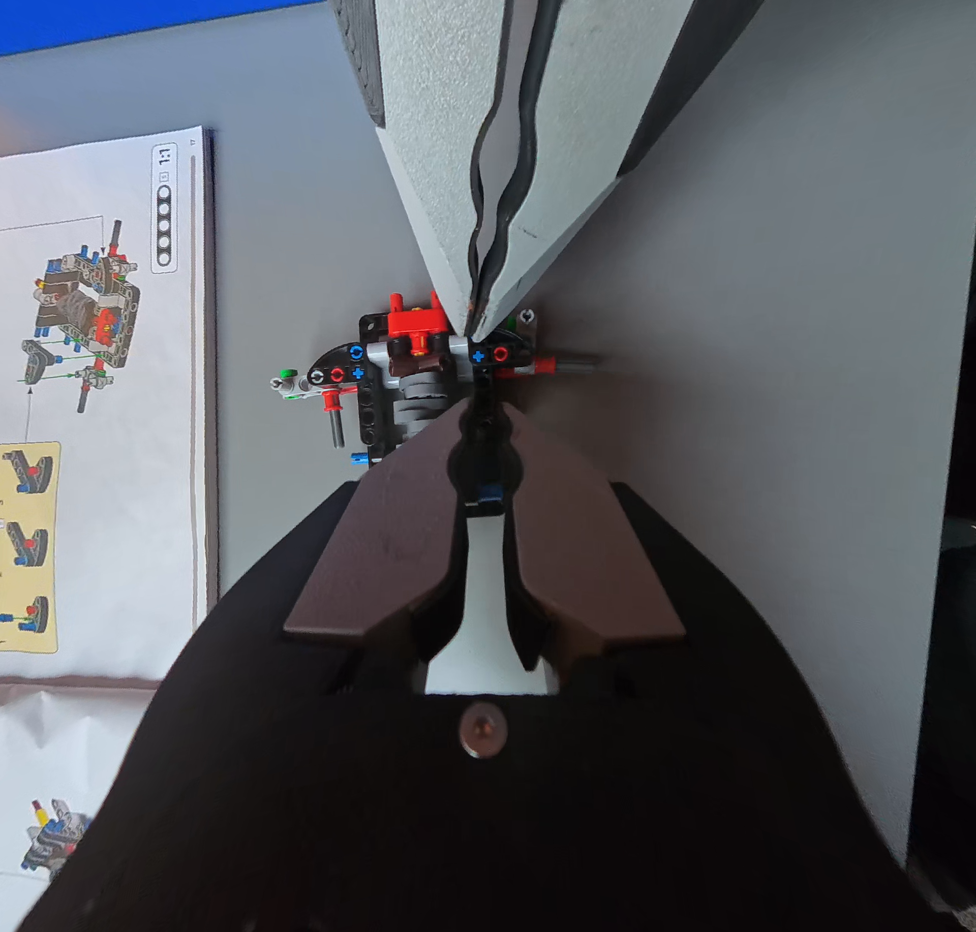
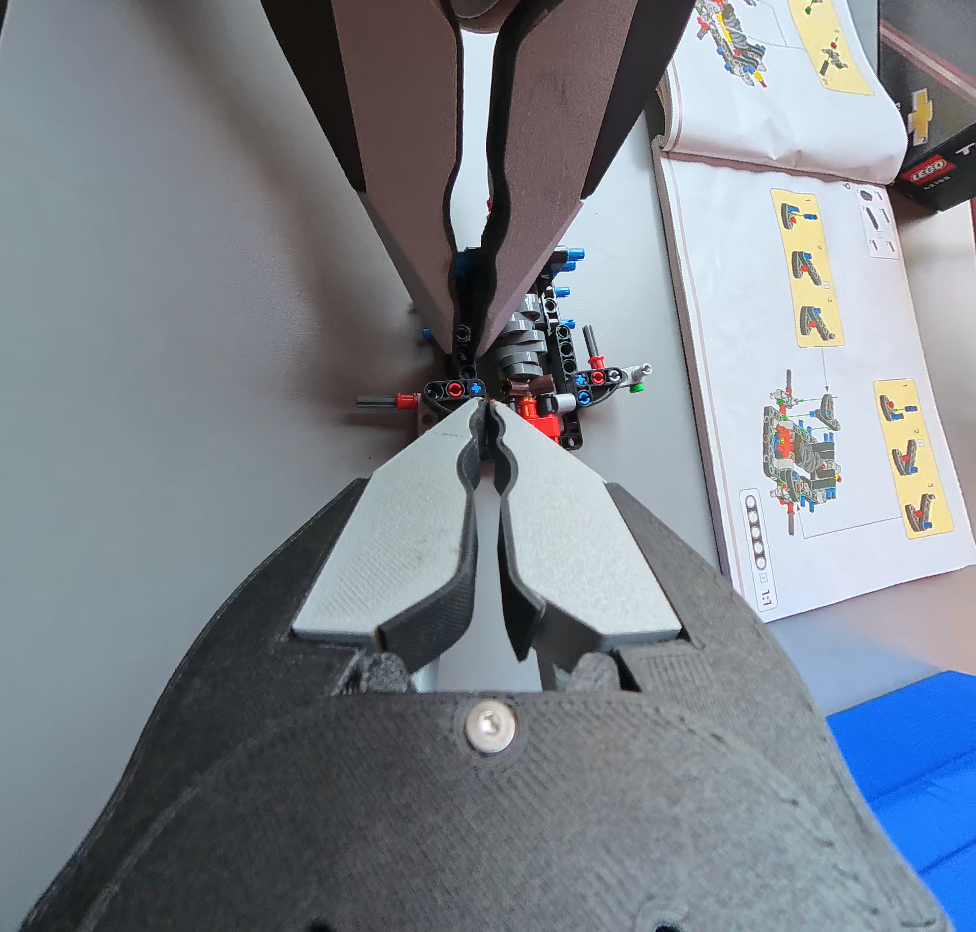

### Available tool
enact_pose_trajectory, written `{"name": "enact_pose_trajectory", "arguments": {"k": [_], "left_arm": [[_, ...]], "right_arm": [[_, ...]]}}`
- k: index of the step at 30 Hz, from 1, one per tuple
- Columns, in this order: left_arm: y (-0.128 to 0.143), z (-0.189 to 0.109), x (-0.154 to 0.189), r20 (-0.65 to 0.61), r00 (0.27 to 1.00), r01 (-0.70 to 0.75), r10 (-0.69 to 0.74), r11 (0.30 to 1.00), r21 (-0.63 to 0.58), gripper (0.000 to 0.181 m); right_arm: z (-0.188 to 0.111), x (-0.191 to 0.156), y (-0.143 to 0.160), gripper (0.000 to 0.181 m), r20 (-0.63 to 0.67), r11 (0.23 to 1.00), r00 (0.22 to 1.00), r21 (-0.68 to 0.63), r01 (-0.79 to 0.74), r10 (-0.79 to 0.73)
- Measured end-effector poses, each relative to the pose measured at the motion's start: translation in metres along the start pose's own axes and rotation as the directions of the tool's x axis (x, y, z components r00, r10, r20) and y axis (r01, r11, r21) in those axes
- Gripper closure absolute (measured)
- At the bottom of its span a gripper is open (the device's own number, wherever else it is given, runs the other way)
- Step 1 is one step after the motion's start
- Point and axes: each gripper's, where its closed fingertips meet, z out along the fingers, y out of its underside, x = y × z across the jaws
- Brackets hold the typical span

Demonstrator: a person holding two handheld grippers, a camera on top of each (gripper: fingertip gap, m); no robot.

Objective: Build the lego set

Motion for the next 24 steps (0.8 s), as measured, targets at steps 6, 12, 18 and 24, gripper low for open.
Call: {"name": "enact_pose_trajectory", "arguments": {"k": [6,12,18,24], "left_arm": [[-0.002,0.001,-0.002,0.028,1.0,-0.002,0.003,1.0,-0.016,0.175],[0.001,0.01,-0.001,0.056,0.998,-0.036,0.04,0.997,-0.072,0.176],[0.002,0.01,-0.001,0.034,0.999,-0.015,0.017,0.998,-0.068,0.176],[0.003,0.009,-0.001,0.038,0.999,-0.004,0.007,0.997,-0.078,0.176]], "right_arm": [[0.0,0.0,0.0,0.181,0.01,1.0,1.0,0.009,-0.016,0.016],[0.0,0.0,0.0,0.181,0.006,1.0,1.0,0.005,-0.012,0.012],[-0.005,0.004,0.002,0.181,0.059,0.995,0.996,0.078,-0.067,0.063],[-0.005,0.013,0.009,0.142,0.146,0.98,0.975,0.082,-0.182,0.169]]}}
